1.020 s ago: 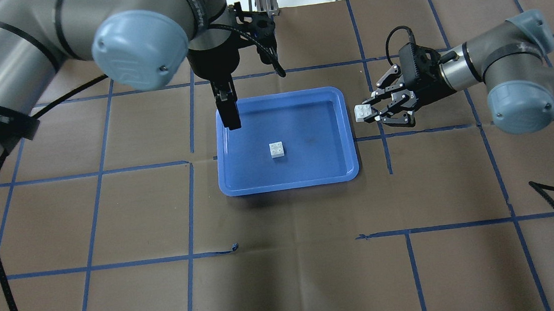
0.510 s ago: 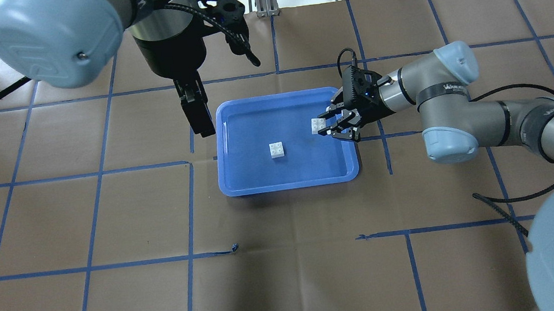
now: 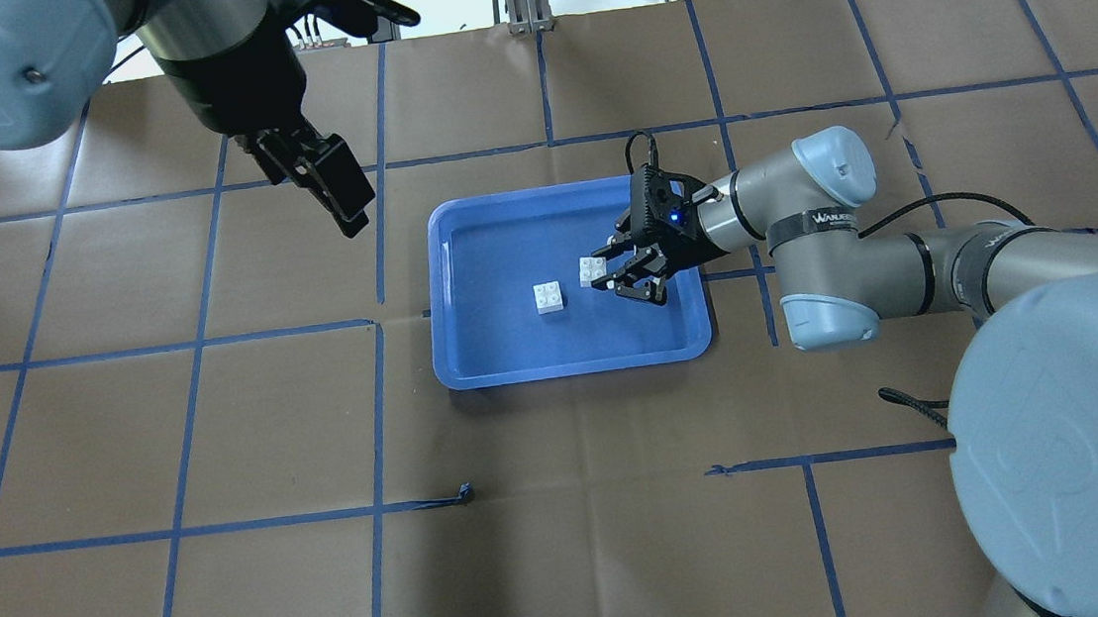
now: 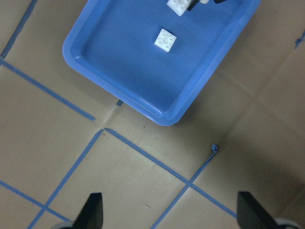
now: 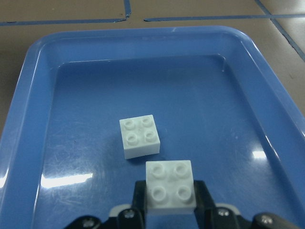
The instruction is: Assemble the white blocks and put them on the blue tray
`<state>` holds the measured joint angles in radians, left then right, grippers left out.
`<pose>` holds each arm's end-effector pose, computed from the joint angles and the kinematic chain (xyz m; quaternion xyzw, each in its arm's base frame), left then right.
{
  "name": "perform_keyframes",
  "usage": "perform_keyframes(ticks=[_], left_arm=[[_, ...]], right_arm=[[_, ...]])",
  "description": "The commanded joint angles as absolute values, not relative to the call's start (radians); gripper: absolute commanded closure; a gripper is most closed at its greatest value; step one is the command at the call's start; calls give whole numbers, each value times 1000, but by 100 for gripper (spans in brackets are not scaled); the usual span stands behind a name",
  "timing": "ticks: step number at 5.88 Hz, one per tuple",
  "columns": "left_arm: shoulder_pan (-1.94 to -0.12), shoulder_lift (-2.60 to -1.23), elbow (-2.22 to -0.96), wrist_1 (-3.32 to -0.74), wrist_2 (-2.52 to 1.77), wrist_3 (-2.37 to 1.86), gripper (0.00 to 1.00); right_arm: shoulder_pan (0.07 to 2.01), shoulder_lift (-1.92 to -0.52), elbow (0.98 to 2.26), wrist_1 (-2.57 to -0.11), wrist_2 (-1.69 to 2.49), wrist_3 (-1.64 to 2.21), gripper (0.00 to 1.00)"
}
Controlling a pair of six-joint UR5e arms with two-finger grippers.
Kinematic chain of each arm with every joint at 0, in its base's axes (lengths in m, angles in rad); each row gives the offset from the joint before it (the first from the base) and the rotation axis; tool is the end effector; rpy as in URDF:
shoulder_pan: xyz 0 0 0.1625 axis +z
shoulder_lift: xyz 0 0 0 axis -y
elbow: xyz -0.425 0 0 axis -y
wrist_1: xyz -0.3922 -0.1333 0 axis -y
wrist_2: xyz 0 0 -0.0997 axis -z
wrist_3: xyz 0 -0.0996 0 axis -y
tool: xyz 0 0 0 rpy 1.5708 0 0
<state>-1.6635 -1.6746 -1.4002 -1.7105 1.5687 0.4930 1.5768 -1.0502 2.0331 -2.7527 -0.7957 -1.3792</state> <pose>-0.1818 -0.5129 0.5048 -0.2885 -0.9568 -0.0355 0.0083 0.2062 -0.5395 0.1548 -0.6172 0.6850 -0.3095 0.2325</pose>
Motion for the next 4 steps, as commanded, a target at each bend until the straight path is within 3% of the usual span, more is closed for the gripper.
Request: perform_keyframes(ticks=[1,4], left_arm=[[-1631,-1629,-1435,-1710,1577,44,1],[-1621,-1597,-1459,-1712,1575,-121,1]], right_arm=[[1580,-1040,2031,-2763,-793,-1361,61],[1610,-1020,2031,-2764,-798,-1355,61]])
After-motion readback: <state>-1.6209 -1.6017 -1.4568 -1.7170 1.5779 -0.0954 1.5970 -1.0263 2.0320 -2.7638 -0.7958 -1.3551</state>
